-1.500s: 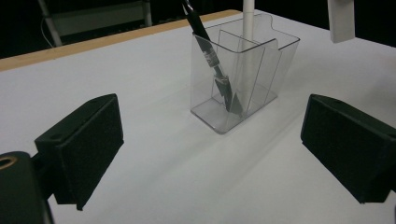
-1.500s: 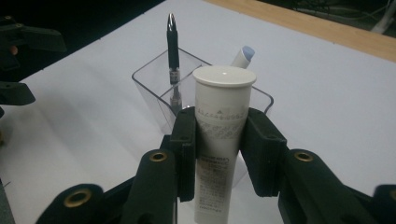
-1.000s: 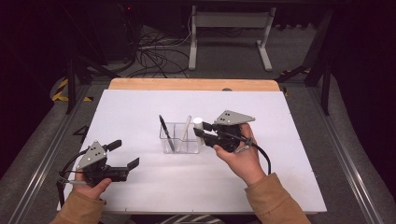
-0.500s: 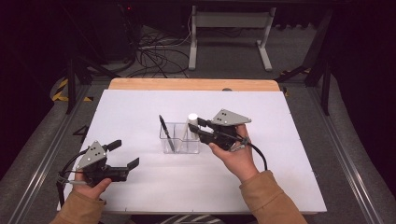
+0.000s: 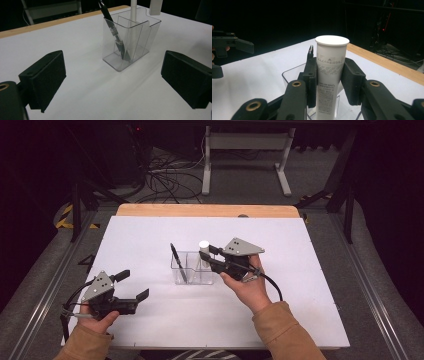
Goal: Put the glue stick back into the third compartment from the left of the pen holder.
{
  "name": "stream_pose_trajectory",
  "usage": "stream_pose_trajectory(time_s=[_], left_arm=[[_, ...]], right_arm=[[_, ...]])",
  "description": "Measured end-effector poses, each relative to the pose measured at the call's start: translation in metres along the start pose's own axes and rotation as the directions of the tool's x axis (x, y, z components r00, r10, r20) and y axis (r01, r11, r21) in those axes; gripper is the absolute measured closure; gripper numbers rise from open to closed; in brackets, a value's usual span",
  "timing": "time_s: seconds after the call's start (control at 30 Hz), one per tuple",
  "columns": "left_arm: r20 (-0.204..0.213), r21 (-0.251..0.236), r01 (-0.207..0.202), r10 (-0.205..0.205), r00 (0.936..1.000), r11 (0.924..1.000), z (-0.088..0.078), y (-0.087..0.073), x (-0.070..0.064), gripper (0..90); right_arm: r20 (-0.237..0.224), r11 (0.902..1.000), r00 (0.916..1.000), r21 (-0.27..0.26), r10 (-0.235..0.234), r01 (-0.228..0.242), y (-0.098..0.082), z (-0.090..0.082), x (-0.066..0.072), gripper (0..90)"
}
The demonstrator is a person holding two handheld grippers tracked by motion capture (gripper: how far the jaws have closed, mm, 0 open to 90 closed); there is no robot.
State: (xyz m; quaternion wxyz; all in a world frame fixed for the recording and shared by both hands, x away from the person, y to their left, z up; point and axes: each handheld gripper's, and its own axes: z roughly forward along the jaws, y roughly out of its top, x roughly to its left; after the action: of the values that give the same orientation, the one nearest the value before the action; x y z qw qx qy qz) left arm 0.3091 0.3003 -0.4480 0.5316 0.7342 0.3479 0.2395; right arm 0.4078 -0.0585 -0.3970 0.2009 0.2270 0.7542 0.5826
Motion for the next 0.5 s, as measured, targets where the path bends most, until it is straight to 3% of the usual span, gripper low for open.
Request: stream_pose_trajectory(time_s=[0.23,0.5], left_arm=[[0.001,0.000,0.001,-0.001,1.0000,1.0000,0.000,0.000,0.000,6.6],[0.000,-0.001,0.001,-0.001,1.0000,1.0000,0.000,0.000,0.000,6.6]], right_arm=[[0.008,0.9998,0.9998,0.005,-0.020,0.020,-0.007,0.004,-0.003,67.5],[0.005,0.9997,0.9999,0.023,-0.012,0.012,-0.013,0.009,-0.005,67.4]])
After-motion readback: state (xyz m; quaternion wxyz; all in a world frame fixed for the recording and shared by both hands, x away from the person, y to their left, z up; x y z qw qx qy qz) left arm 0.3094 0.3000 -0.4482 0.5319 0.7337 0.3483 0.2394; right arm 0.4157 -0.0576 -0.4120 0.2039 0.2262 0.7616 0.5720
